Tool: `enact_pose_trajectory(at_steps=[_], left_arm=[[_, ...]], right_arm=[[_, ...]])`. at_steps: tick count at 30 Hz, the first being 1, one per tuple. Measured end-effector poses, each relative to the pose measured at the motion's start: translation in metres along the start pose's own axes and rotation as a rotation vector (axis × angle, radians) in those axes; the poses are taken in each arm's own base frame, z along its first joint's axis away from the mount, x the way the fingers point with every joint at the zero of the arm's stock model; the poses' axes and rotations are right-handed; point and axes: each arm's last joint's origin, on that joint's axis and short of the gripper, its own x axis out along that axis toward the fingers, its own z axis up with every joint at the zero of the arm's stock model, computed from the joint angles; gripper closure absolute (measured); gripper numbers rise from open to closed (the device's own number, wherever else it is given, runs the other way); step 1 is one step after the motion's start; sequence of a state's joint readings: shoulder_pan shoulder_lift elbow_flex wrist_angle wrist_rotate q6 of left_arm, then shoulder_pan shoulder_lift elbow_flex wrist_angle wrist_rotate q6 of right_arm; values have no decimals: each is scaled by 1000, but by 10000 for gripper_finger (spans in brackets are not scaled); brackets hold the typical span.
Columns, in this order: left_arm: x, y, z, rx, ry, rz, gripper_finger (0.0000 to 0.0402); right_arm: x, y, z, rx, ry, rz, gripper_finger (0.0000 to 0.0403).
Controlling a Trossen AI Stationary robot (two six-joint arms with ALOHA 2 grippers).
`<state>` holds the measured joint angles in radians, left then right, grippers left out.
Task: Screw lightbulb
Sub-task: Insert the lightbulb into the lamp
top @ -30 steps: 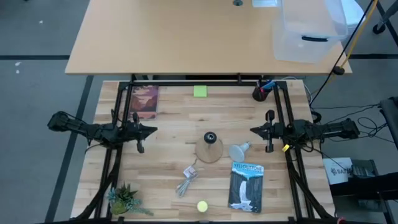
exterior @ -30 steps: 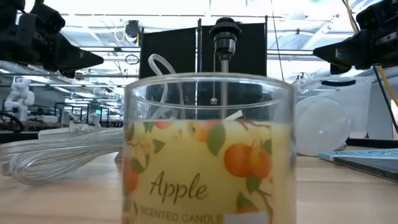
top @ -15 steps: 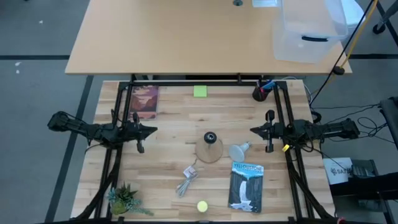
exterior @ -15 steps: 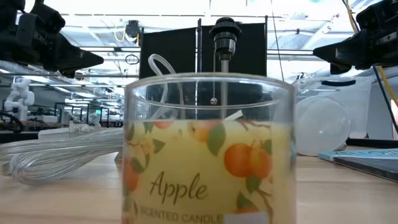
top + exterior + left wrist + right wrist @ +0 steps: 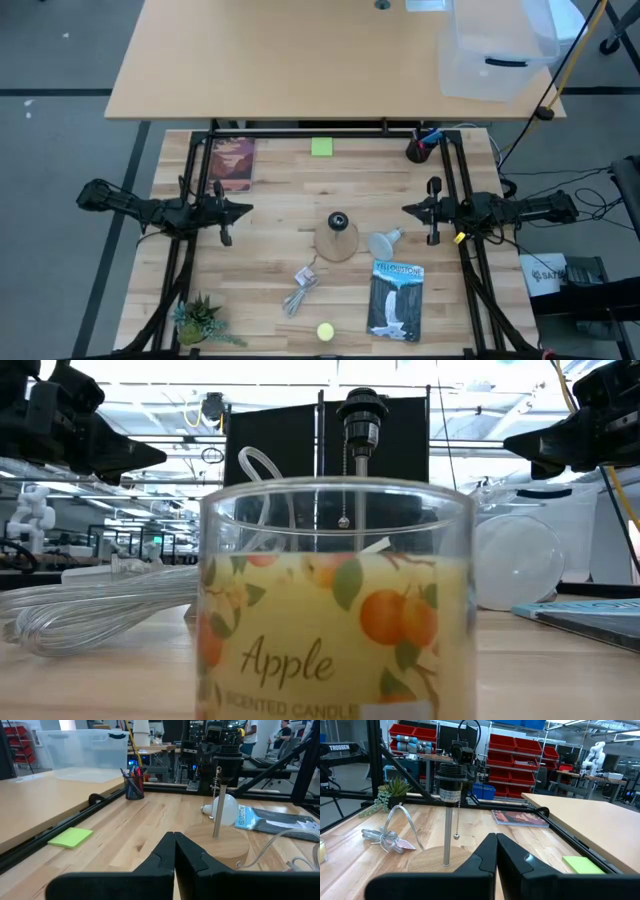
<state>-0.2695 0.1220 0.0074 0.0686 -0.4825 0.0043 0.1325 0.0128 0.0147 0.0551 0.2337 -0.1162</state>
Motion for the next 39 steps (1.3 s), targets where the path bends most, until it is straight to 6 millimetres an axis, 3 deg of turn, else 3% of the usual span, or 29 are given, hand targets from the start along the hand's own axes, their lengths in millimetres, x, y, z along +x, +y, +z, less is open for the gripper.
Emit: enact_pose_trajectory(at_steps=[5, 9, 19, 27, 34, 39], left_arm=[[0, 1, 0, 232, 3, 24, 401], [0, 1, 0, 265, 2, 24, 401], [-1, 0, 18, -173, -166, -32, 401], [-5, 3, 38, -281, -368, -37, 401], [11, -2, 60, -238, -323, -94, 401], [43, -17, 86, -119, -197, -186, 400]], right_arm=[[0, 0, 0, 0, 0, 0, 399], [0, 0, 0, 0, 0, 0, 399], [0, 0, 0, 0, 0, -1, 399], [0, 0, 0, 0, 0, 0, 399], [0, 0, 0, 0, -1, -1, 399], [0, 0, 1, 2, -8, -2, 399]])
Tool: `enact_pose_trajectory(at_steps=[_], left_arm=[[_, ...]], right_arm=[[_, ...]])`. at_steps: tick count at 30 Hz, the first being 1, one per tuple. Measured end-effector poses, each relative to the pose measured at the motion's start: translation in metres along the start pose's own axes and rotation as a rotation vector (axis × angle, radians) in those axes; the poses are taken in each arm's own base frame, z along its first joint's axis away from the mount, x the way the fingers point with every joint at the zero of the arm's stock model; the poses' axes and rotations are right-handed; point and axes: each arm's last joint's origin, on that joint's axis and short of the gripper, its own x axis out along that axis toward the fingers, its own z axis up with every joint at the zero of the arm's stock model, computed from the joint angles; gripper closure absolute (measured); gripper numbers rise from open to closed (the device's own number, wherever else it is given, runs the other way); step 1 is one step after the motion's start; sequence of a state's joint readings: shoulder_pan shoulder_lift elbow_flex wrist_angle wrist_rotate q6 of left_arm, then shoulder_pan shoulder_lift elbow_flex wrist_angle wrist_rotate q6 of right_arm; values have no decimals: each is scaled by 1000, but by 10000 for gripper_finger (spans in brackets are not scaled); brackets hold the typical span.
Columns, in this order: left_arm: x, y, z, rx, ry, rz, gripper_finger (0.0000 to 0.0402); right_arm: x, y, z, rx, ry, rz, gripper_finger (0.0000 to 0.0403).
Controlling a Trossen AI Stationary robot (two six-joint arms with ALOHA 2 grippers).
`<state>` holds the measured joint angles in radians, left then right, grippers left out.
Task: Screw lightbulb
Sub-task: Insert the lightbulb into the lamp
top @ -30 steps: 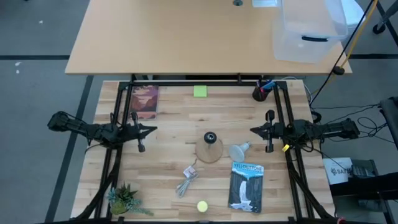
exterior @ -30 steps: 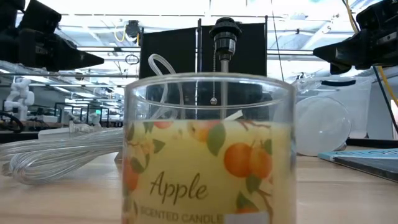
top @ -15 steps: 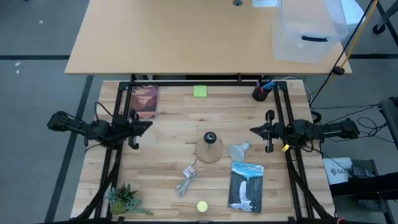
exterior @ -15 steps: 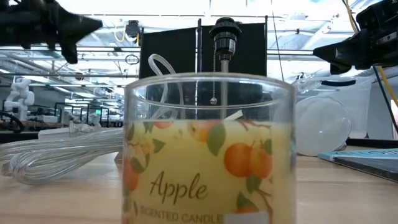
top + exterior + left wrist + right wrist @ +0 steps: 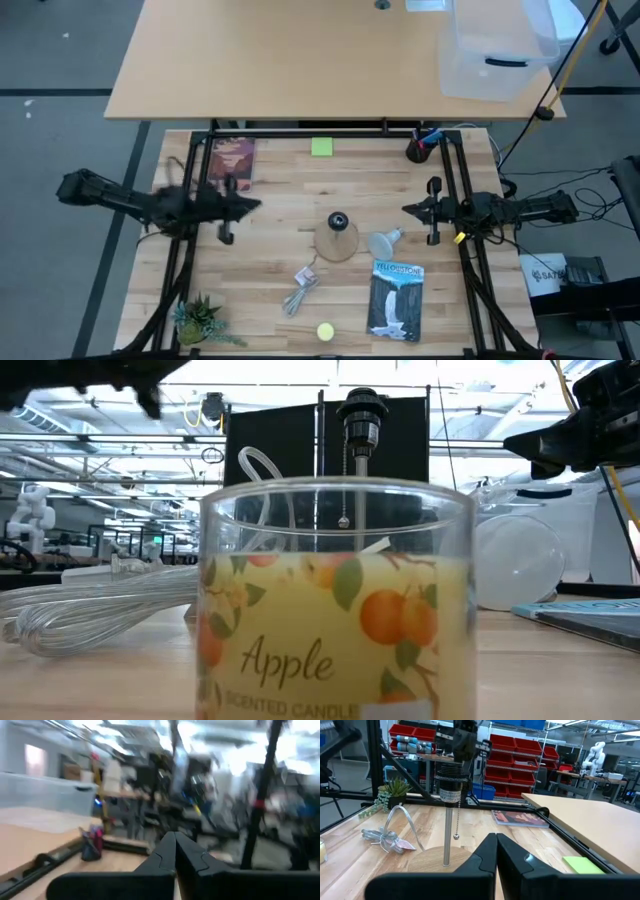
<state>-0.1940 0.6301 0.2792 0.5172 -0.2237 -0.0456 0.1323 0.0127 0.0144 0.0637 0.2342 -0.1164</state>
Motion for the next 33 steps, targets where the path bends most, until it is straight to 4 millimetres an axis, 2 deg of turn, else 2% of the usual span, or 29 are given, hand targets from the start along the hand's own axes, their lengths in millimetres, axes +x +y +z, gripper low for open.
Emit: enact_pose_trajectory(at_steps=[2, 6, 12, 16, 22, 27, 33], left_arm=[[19, -3, -5, 30, 117, -3, 390], [51, -3, -37, 54, 314, 38, 338], [77, 8, -74, -12, 367, 63, 232], [90, 14, -99, -85, 376, 21, 184], [99, 18, -132, -103, 384, -51, 171], [102, 25, -145, -118, 367, -47, 171], [117, 32, -154, -106, 380, -48, 171]], right_arm=[[0, 0, 3, 55, -41, -4, 399], [-2, -5, 19, 212, -200, -53, 399], [-7, -8, 35, 329, -374, -61, 399], [-7, -9, 37, 428, -394, -47, 399], [-1, -7, 36, 467, -296, -43, 399], [11, -5, 42, 506, -145, -48, 399], [36, -2, 68, 496, 9, -59, 399]])
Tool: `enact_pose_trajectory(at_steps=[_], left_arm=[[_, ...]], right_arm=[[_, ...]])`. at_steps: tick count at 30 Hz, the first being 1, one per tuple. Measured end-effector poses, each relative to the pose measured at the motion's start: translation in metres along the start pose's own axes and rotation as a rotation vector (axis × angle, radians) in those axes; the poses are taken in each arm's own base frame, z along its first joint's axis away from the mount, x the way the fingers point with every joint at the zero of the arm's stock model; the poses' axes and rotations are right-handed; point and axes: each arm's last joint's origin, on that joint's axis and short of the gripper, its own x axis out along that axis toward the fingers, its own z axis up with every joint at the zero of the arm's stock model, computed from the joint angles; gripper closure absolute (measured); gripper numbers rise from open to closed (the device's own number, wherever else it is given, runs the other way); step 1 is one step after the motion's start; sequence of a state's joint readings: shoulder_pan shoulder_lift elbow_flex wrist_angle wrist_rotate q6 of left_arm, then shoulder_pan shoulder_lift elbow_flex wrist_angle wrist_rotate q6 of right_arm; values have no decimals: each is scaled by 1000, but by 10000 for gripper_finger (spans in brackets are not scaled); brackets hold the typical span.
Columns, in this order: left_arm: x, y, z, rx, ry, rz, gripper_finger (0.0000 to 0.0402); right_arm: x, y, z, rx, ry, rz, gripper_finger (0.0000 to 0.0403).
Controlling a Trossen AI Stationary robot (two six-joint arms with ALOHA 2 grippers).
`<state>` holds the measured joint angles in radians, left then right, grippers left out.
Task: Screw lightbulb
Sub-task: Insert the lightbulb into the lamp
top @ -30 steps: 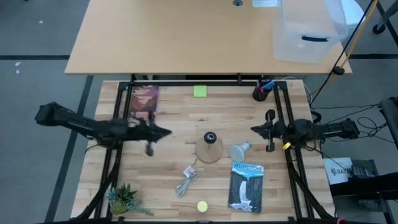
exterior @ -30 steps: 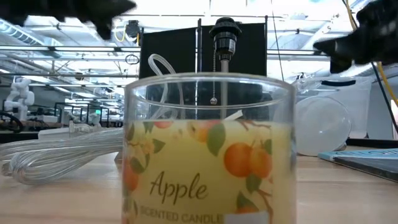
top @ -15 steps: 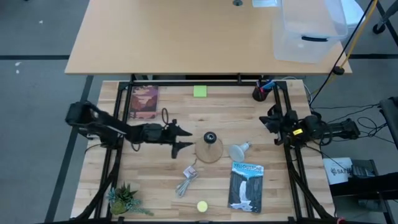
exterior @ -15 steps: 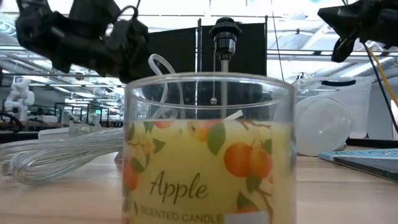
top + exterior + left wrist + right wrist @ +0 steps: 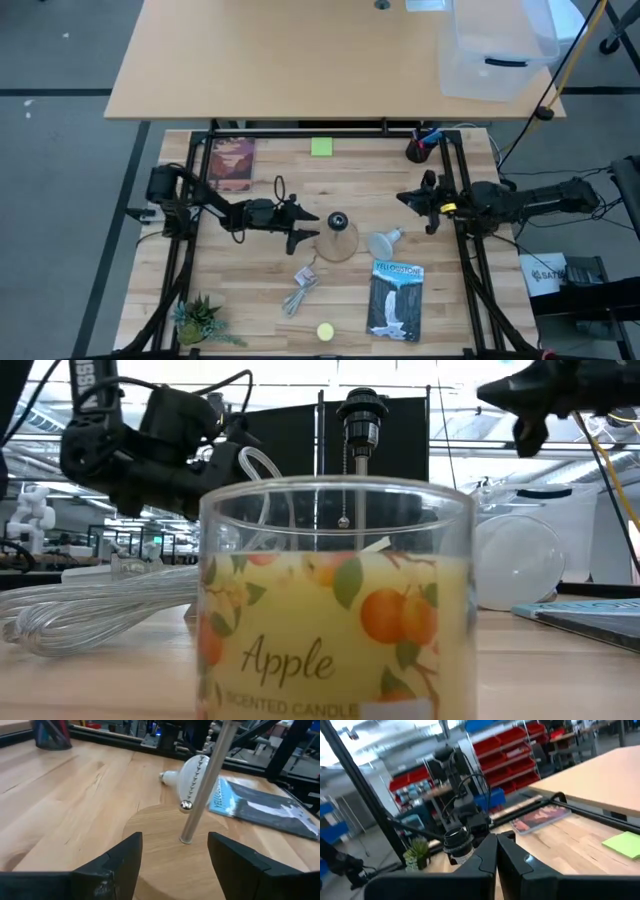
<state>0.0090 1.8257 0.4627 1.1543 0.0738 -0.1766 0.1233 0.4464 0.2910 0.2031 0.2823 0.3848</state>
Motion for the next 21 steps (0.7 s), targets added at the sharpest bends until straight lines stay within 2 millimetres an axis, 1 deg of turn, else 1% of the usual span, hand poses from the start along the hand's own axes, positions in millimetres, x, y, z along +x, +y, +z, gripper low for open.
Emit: enact_pose_trajectory(at_steps=[2, 6, 11, 13, 15, 17, 21], left_arm=[[6, 2, 1, 0, -2, -18, 171], [18, 4, 4, 25, -15, -33, 171], [29, 5, 4, 28, -9, -89, 171], [33, 6, 1, 26, 0, -98, 171], [36, 7, -2, 25, 10, -96, 171], [40, 7, -4, 25, 10, -97, 171], [53, 7, -5, 26, 5, -145, 171]], right_arm=[[9, 6, 5, -18, 55, -2, 399], [28, 15, 8, -42, 198, 17, 399], [45, 20, 5, -53, 269, 5, 399], [49, 21, 5, -54, 297, 14, 399], [51, 24, 10, -69, 351, 57, 399], [52, 26, 17, -72, 411, 76, 399], [51, 33, 34, -67, 497, 52, 399]])
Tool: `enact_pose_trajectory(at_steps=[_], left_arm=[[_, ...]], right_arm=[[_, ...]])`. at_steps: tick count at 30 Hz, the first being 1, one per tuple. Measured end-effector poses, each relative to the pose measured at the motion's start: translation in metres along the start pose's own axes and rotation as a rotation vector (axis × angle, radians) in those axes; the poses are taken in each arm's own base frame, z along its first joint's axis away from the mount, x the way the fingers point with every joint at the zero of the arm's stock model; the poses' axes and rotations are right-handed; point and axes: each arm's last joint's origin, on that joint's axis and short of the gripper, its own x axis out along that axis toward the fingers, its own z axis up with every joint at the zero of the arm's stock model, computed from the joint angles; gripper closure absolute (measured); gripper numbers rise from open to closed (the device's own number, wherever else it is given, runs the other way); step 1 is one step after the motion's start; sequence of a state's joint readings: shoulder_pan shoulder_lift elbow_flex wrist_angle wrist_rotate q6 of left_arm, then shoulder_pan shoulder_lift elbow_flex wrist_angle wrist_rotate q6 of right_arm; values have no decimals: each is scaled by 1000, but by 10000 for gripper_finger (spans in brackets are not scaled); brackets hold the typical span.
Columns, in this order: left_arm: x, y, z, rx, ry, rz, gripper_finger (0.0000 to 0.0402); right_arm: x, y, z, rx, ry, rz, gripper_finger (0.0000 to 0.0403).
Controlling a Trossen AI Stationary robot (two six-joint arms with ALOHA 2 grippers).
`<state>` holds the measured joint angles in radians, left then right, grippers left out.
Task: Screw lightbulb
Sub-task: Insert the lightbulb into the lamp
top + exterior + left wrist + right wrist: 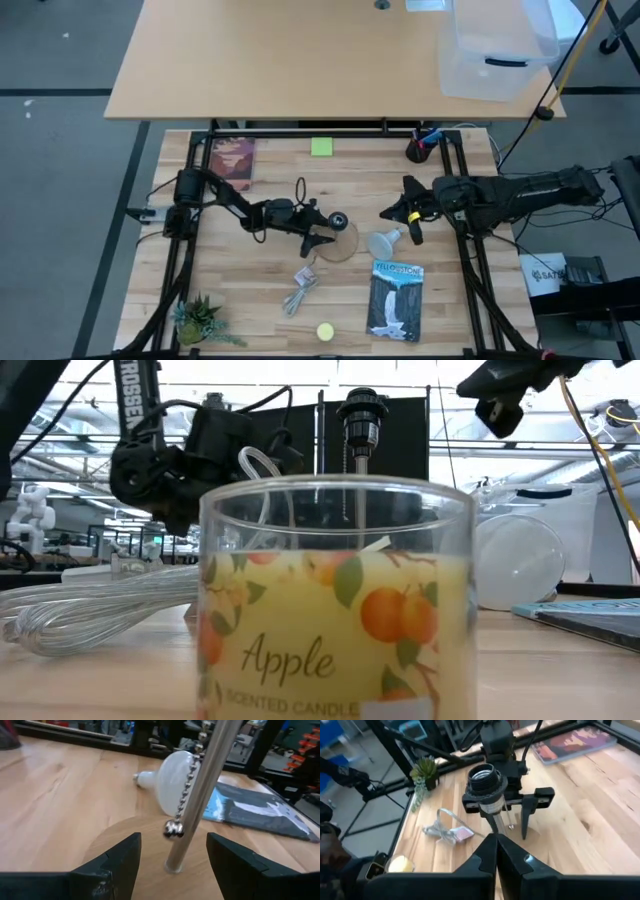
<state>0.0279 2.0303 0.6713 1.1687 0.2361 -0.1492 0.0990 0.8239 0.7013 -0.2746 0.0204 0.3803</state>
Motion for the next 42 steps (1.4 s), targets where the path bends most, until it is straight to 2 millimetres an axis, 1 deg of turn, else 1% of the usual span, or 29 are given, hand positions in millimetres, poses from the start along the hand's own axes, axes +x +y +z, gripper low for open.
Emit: enact_pose_trajectory(at_steps=[2, 7, 11, 13, 15, 22, 26, 28, 31, 34, 39, 42], left_arm=[[8, -1, -1, 3, -2, -19, 171], [25, 3, -7, 10, -2, -24, 171], [32, 9, -8, 13, -16, 13, 180], [32, 12, -8, 27, -15, 23, 197], [31, 14, -8, 29, -18, 45, 226], [25, 36, -5, 36, -38, 128, 370], [21, 50, -3, 17, -34, 177, 373], [20, 54, -3, 26, -27, 197, 373], [18, 59, -4, 52, -16, 219, 373], [18, 60, -4, 56, -12, 231, 373], [17, 61, -6, 51, 7, 252, 373], [18, 61, -6, 37, 7, 255, 373]], right_arm=[[-3, 2, 5, -14, 26, -12, 399], [-2, 2, 5, -80, 74, -30, 399], [-1, 0, 2, -117, 113, -64, 399], [-2, -1, 1, -131, 125, -77, 399], [-2, -2, -1, -145, 147, -83, 399], [-1, -5, -10, -218, 251, -104, 399], [2, -8, -18, -247, 347, -126, 397], [5, -10, -23, -274, 412, -137, 388], [8, -14, -33, -309, 529, -155, 352], [9, -17, -40, -320, 621, -175, 294], [17, -17, -44, -381, 680, -161, 188], [24, -17, -51, -428, 716, -133, 145]])
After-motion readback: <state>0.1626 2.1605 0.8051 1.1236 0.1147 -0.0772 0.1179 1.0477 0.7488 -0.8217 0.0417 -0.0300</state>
